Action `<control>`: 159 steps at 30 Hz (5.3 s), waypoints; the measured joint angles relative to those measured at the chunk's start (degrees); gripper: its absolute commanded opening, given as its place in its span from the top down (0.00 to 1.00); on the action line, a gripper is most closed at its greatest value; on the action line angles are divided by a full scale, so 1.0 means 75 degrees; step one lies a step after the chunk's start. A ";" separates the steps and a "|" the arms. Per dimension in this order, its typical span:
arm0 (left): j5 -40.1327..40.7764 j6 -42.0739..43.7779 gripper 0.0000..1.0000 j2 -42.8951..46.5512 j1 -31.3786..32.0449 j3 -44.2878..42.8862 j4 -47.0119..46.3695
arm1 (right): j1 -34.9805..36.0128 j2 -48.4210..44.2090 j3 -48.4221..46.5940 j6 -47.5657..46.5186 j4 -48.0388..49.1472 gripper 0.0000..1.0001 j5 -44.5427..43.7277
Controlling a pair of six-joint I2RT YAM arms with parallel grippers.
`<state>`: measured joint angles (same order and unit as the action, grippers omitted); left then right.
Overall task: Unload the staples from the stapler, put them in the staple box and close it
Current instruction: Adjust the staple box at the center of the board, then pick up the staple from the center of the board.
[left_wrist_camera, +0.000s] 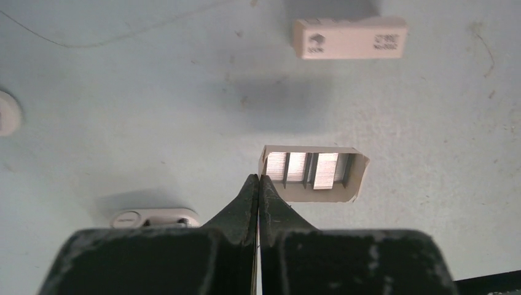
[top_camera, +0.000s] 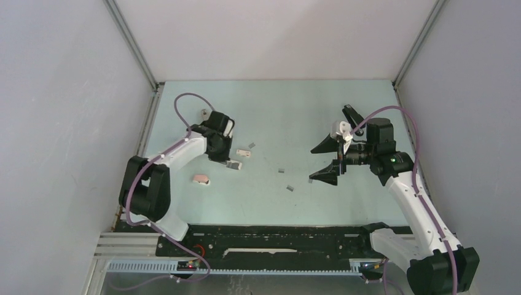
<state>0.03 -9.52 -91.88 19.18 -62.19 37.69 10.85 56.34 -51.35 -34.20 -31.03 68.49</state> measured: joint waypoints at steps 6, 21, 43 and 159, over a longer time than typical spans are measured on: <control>0.0749 -0.1174 1.00 0.0306 0.1189 0.0254 -0.0012 | 0.0000 -0.0026 0.0000 -0.0003 -0.0003 0.00 0.0000; 0.2535 -0.5348 1.00 0.0825 0.3209 0.1198 -0.0877 | 0.0003 -0.0026 0.0000 -0.0026 -0.0009 0.00 0.0000; 0.2967 -0.6653 0.62 -0.0391 0.3663 0.1105 -0.1116 | 0.0003 -0.0026 0.0000 -0.0032 -0.0015 0.00 0.0000; -0.1046 0.0082 0.10 -0.1134 0.0178 -0.1416 -0.2119 | 0.1880 0.3430 -0.0950 0.0469 -0.0676 0.15 -0.4086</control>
<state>-7.81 -8.91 -100.38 20.51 -72.82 21.80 24.95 82.06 -58.48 -30.68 -36.10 37.85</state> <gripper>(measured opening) 0.898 0.848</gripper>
